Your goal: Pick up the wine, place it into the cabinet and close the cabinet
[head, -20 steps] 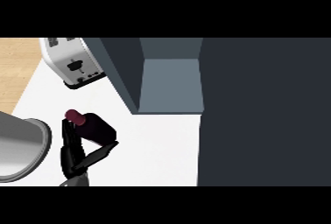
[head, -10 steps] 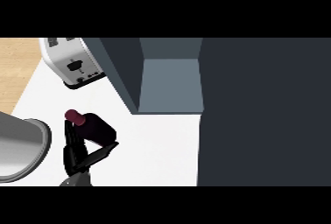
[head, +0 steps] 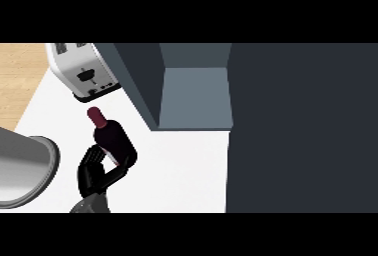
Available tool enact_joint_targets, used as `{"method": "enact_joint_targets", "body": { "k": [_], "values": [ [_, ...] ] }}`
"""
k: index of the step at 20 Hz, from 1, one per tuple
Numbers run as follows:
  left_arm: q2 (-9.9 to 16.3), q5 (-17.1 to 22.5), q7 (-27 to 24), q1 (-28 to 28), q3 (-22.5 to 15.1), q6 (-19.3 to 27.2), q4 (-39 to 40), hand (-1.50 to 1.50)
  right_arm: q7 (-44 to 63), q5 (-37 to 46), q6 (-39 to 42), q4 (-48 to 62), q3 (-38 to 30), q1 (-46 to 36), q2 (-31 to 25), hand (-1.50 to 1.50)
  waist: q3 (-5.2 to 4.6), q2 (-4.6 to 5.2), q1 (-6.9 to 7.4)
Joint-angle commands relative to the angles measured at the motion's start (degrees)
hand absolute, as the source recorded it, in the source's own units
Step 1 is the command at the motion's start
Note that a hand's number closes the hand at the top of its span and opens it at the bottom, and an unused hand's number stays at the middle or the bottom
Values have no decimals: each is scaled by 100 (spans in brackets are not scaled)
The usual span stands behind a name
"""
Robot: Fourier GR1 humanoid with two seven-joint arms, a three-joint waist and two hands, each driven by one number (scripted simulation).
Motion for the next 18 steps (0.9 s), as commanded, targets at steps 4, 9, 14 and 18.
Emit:
{"method": "enact_joint_targets", "body": {
  "k": [4,9,14,18],
  "values": [
    [230,-138,-670,-226,72,-287,985,150,-20,-119,8,152,-199,-198,-104,-150,-27,31,-36],
    [-48,-176,-307,306,-278,-342,47,150,-370,287,146,148,152,297,153,-150,-18,1,27],
    [-1,-705,-369,982,-1066,-2007,249,150,-147,18,88,113,-70,143,4,-150,-22,-5,38],
    [245,-651,-361,1546,-1244,-2459,-526,150,-333,203,45,374,-87,-11,67,-150,-15,-3,132]
  ]
}}
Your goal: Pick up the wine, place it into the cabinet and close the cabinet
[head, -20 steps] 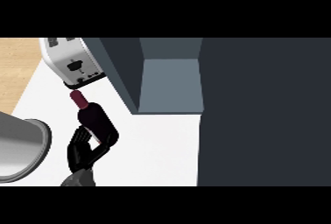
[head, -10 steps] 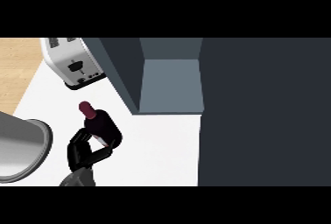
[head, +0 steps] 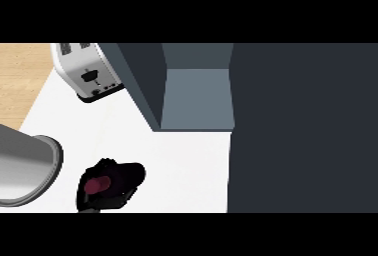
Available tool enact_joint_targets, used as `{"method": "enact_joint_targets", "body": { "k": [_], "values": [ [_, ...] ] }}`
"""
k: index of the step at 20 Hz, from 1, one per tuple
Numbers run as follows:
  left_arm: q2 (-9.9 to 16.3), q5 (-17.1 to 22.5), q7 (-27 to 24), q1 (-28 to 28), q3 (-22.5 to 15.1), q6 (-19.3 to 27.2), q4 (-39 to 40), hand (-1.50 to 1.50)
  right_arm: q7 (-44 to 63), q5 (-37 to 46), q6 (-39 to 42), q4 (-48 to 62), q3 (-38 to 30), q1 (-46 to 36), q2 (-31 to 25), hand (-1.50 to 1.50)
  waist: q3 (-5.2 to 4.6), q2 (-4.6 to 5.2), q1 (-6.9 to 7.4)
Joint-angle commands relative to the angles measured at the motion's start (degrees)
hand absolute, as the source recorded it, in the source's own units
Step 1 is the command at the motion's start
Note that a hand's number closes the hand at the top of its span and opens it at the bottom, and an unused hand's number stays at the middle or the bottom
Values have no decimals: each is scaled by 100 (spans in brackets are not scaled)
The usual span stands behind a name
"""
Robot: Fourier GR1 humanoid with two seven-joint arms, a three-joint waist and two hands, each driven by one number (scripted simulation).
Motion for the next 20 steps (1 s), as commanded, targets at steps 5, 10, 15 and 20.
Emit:
{"method": "enact_joint_targets", "body": {
  "k": [5,10,15,20],
  "values": [
    [-171,115,294,1325,-646,-1106,-1333,150,-228,-256,242,258,-330,219,-129,-150,-55,48,40],
    [-91,366,1259,2219,-953,-767,-3429,150,-85,-88,23,-69,-22,174,97,-150,-61,60,9],
    [-128,753,2477,2705,-1170,-387,-5206,150,149,139,-97,-59,182,11,107,-150,-64,64,1],
    [-317,697,3042,2596,-1405,9,-5850,150,-135,289,-7,-18,403,262,296,-150,-66,69,-30]
  ]
}}
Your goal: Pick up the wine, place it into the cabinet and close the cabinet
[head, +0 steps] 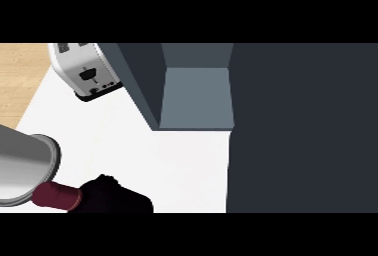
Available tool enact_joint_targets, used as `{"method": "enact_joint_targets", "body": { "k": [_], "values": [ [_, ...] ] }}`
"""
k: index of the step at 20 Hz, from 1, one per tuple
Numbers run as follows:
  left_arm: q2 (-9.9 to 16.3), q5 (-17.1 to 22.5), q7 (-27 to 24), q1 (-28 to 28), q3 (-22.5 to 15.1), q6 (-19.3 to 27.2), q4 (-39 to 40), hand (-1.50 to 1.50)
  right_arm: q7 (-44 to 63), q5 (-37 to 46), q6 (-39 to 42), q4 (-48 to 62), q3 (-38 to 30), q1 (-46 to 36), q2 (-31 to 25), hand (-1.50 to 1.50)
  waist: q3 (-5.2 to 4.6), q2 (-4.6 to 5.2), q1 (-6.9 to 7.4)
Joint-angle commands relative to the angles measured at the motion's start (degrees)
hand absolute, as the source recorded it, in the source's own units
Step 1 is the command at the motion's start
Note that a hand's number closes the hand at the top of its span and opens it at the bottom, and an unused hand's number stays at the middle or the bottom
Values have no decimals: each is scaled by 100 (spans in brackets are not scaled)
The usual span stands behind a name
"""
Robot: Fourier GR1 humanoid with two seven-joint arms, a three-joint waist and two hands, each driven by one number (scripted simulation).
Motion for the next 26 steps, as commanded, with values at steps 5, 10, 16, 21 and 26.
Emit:
{"method": "enact_joint_targets", "body": {
  "k": [5,10,16,21,26],
  "values": [
    [-258,-42,1043,-371,-527,1271,-1379,150,-357,-373,371,3,-433,519,-147,-150,-1,3,-60],
    [-262,218,1871,-1020,-391,1621,-1528,150,-450,75,173,461,-95,52,55,-150,-5,11,-37],
    [-263,-188,2095,-2019,-769,2667,-1350,150,-255,-353,260,565,-465,-112,-221,-150,-4,10,-44],
    [-264,-176,1681,-2742,-901,3174,-574,150,-63,102,-18,264,22,-161,37,-150,-6,10,-47],
    [-264,-560,1895,-3401,-1171,3713,-115,150,-104,-153,145,250,-205,-116,-124,-150,-5,10,-60]
  ]
}}
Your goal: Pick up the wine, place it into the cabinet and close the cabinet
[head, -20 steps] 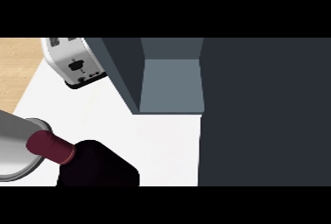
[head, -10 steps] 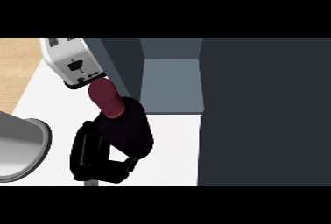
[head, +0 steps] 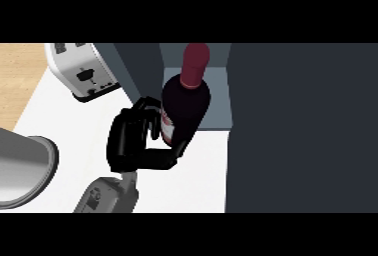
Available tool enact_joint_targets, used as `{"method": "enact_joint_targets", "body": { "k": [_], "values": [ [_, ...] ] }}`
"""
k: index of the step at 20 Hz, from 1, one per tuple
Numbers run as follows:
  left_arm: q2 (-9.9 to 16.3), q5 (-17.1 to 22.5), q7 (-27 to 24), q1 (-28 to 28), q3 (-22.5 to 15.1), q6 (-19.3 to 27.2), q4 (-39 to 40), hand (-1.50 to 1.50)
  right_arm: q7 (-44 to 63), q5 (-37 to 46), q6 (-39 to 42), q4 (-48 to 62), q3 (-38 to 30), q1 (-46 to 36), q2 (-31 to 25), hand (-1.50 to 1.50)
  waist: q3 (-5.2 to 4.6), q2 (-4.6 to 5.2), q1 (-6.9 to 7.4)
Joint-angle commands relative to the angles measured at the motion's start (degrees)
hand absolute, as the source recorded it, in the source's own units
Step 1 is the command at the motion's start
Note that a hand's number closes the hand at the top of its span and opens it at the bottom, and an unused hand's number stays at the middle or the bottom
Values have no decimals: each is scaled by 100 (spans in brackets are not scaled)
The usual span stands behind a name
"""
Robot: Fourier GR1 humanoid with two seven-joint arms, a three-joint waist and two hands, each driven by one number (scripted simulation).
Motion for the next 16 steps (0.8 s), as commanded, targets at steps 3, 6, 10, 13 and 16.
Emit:
{"method": "enact_joint_targets", "body": {
  "k": [3,6,10,13,16],
  "values": [
    [-2,-159,67,-870,-274,533,956,150,-355,-26,190,216,-161,71,-31,-150,1,4,-17],
    [-2,108,-523,-1142,-424,717,1749,150,-204,-370,342,-50,-321,355,-151,-150,0,8,-52],
    [-2,694,-832,-1482,-877,1258,2196,150,-560,-214,408,401,-388,181,-130,-150,1,12,-55],
    [-2,1007,-1127,-1235,-776,1004,2406,150,-284,-92,307,120,-155,226,-88,-150,0,6,-32],
    [-2,1109,-1389,-1210,-976,1088,2694,150,-614,304,311,218,160,449,180,-150,0,5,-31]
  ]
}}
